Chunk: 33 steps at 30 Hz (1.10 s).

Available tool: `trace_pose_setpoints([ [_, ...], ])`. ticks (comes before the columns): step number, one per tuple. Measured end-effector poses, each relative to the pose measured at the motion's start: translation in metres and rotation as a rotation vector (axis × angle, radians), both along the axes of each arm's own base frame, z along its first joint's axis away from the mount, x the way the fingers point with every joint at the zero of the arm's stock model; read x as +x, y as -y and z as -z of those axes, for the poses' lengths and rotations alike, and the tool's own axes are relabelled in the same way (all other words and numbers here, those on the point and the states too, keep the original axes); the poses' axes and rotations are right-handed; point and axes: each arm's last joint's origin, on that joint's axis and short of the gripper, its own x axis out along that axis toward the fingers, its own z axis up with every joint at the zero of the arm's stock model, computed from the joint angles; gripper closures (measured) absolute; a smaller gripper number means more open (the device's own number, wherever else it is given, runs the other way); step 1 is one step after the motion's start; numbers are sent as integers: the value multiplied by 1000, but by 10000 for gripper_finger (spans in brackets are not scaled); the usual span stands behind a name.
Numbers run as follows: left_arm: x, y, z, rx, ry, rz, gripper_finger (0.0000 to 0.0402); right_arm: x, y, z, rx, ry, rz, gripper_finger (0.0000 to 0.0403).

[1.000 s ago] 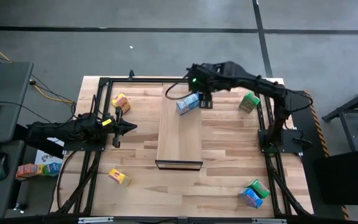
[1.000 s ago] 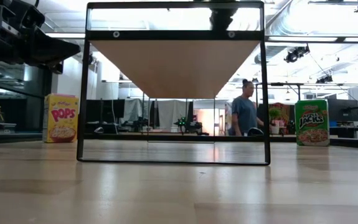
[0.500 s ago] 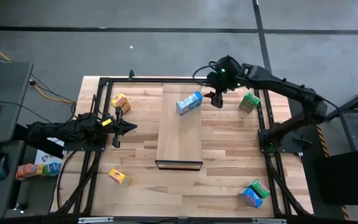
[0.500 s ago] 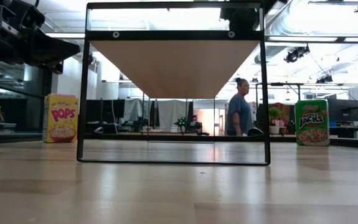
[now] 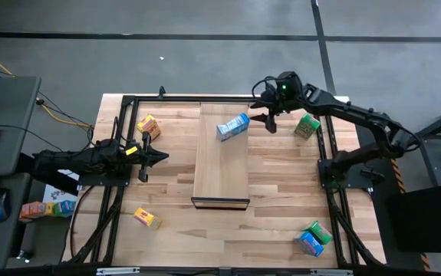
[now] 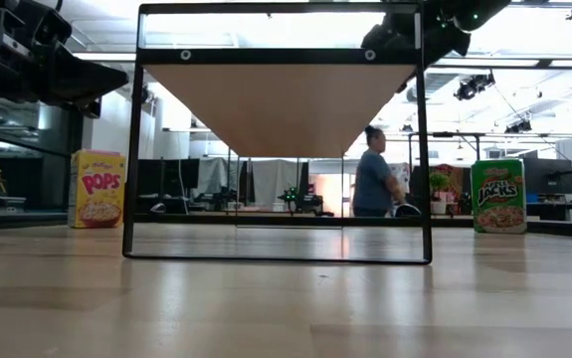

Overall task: Stack cereal on shelf
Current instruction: Adjust the blue cereal box on the shelf

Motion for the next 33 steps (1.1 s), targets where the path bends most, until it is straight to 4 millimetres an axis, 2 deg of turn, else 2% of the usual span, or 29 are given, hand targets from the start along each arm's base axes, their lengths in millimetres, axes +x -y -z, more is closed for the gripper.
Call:
trace_pose_setpoints([
  [5, 0, 0, 0, 0, 0, 0, 398, -1, 0, -1, 76, 41, -66, 185],
  [10, 0, 0, 0, 0, 0, 0, 398, 5, -10, -1, 93, 41, -100, 185],
  [15, 0, 0, 0, 0, 0, 0, 398, 13, -18, 1, 43, 19, -119, 185],
  [25, 0, 0, 0, 0, 0, 0, 398, 23, -24, 1, -130, 0, -69, 185],
  [33, 0, 0, 0, 0, 0, 0, 398, 27, -30, 0, -140, 8, -89, 185],
])
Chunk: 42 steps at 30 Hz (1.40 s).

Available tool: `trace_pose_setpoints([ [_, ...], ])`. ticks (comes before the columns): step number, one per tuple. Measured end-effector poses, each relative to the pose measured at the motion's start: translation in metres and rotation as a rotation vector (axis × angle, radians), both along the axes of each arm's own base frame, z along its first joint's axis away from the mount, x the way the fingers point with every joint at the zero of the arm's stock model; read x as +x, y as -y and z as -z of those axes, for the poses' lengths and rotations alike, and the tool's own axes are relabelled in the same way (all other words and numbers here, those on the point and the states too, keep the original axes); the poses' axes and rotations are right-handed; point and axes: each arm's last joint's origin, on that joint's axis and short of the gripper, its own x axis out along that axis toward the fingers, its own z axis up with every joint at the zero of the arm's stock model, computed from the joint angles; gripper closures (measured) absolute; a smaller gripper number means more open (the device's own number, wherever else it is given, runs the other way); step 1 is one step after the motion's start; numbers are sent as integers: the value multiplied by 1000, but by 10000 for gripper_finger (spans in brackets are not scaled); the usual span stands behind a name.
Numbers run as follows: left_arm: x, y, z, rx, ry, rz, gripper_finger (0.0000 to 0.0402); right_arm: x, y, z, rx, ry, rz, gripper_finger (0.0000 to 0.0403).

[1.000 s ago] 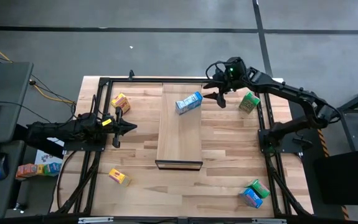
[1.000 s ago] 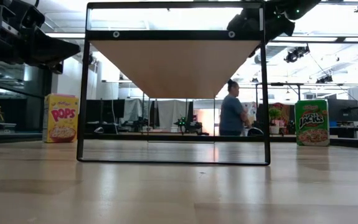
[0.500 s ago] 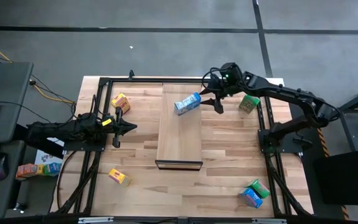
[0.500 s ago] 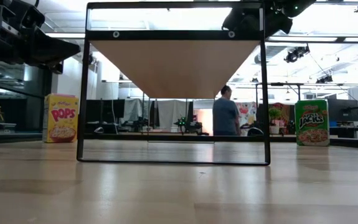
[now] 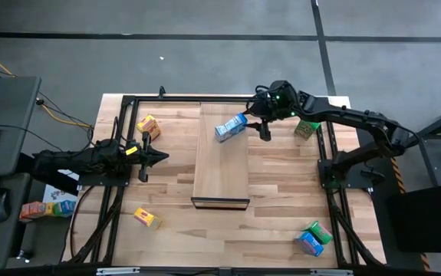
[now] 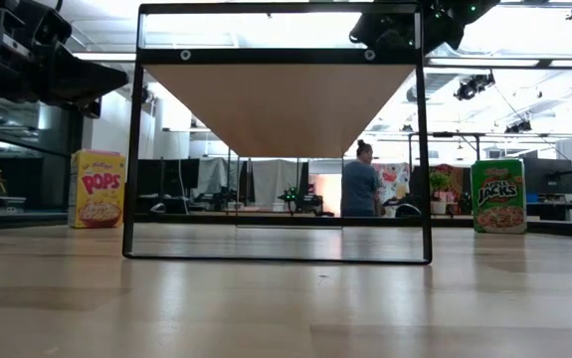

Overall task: Stack cereal on shelf
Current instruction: Adjust the blue cereal box on the shelf

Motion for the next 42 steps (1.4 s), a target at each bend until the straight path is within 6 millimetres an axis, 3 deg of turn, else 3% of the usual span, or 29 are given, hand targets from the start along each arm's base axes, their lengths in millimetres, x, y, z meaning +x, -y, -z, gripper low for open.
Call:
trace_pose_setpoints([
  [14, 0, 0, 0, 0, 0, 0, 398, 11, -28, 1, 72, -12, -58, 185],
  [22, 0, 0, 0, 0, 0, 0, 398, 19, -47, -1, 28, -4, -59, 185],
  [29, 0, 0, 0, 0, 0, 0, 398, 24, -51, -6, 52, 46, 13, 185],
  [42, 0, 0, 0, 0, 1, 0, 398, 30, -54, -15, -3, 153, -12, 181],
])
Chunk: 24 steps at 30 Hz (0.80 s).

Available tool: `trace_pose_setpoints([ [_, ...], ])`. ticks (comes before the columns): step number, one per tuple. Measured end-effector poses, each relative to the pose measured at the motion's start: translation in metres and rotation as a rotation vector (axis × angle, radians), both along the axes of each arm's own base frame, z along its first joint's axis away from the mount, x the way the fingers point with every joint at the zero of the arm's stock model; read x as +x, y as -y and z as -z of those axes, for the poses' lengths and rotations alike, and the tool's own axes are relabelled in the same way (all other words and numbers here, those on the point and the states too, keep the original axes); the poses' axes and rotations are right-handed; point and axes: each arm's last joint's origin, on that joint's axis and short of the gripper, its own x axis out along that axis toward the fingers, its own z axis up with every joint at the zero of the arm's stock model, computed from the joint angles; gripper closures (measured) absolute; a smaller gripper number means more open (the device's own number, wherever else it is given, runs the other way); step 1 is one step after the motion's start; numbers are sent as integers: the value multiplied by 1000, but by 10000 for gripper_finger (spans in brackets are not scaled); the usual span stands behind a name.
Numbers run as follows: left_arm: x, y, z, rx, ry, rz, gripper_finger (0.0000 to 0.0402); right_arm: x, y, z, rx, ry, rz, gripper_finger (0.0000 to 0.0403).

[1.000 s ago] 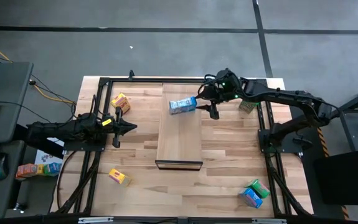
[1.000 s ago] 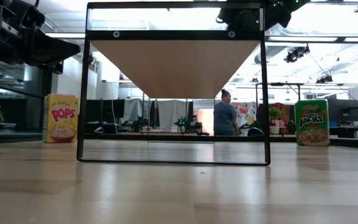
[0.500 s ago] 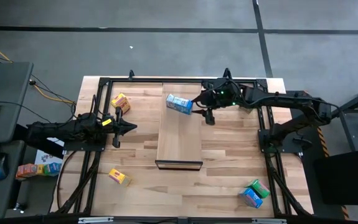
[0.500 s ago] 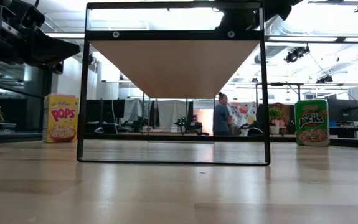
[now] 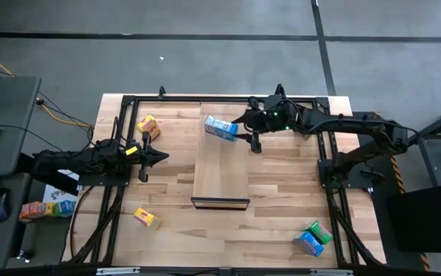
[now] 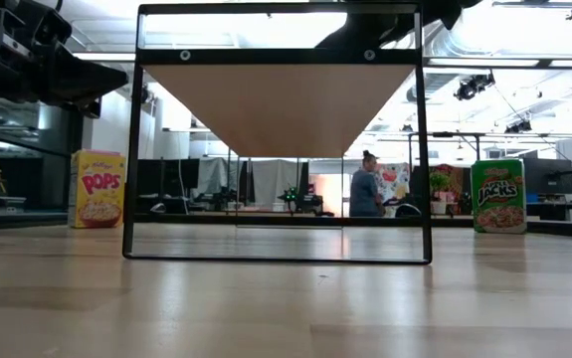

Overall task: Stack cereal on shelf
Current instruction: Adjust the blue cereal box on the shelf

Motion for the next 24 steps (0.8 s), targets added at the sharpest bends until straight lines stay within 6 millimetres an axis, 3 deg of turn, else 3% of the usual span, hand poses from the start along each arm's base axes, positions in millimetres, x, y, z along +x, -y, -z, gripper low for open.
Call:
trace_pose_setpoints([
  [4, 0, 0, 0, 0, 0, 0, 398, 0, 1, 0, -37, -8, 80, 141],
  [11, 0, 0, 0, 0, 0, 0, 398, -2, 3, 3, -62, -50, 177, 17],
  [19, 0, 0, 0, 0, 0, 0, 398, -2, 3, 3, 99, -31, 261, 12],
  [24, 0, 0, 0, 0, 0, 0, 398, -2, 3, 4, 115, -30, 270, 13],
])
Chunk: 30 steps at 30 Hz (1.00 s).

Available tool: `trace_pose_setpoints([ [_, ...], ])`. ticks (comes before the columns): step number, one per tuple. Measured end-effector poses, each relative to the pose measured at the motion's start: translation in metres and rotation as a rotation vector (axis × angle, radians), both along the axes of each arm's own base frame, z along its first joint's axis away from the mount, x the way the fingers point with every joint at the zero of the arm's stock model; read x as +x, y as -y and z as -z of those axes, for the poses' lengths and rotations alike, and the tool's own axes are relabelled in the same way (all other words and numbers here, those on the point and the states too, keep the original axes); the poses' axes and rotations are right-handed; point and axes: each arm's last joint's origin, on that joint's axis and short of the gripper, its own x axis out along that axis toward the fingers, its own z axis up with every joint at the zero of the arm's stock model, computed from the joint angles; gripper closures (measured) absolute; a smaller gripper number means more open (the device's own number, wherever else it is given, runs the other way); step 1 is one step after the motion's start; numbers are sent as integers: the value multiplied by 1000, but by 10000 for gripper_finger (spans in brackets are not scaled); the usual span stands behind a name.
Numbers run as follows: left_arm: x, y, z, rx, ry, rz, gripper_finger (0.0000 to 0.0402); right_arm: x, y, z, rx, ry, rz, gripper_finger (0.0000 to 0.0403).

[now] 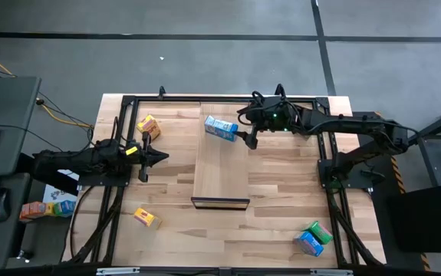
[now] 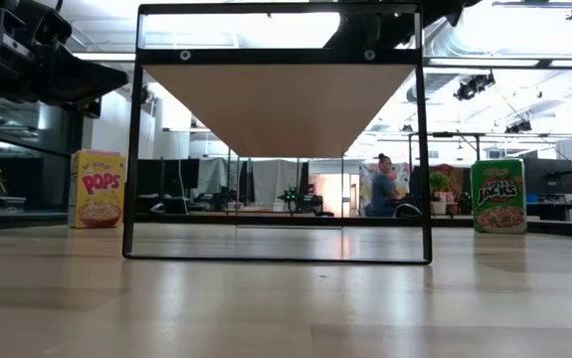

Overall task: Stack cereal on shelf
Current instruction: Adjust the blue cereal box on the shelf

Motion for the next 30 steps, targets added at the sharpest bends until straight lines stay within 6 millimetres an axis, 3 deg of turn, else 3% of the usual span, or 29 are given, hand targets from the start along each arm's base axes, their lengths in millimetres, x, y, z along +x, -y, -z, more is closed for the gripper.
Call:
trace_pose_setpoints([
  [23, 0, 0, 0, 0, 0, 0, 398, 0, 0, 0, 44, 10, 26, 13],
  [30, 0, 0, 0, 0, 0, 0, 398, 5, 0, 12, 84, -41, -9, 13],
])
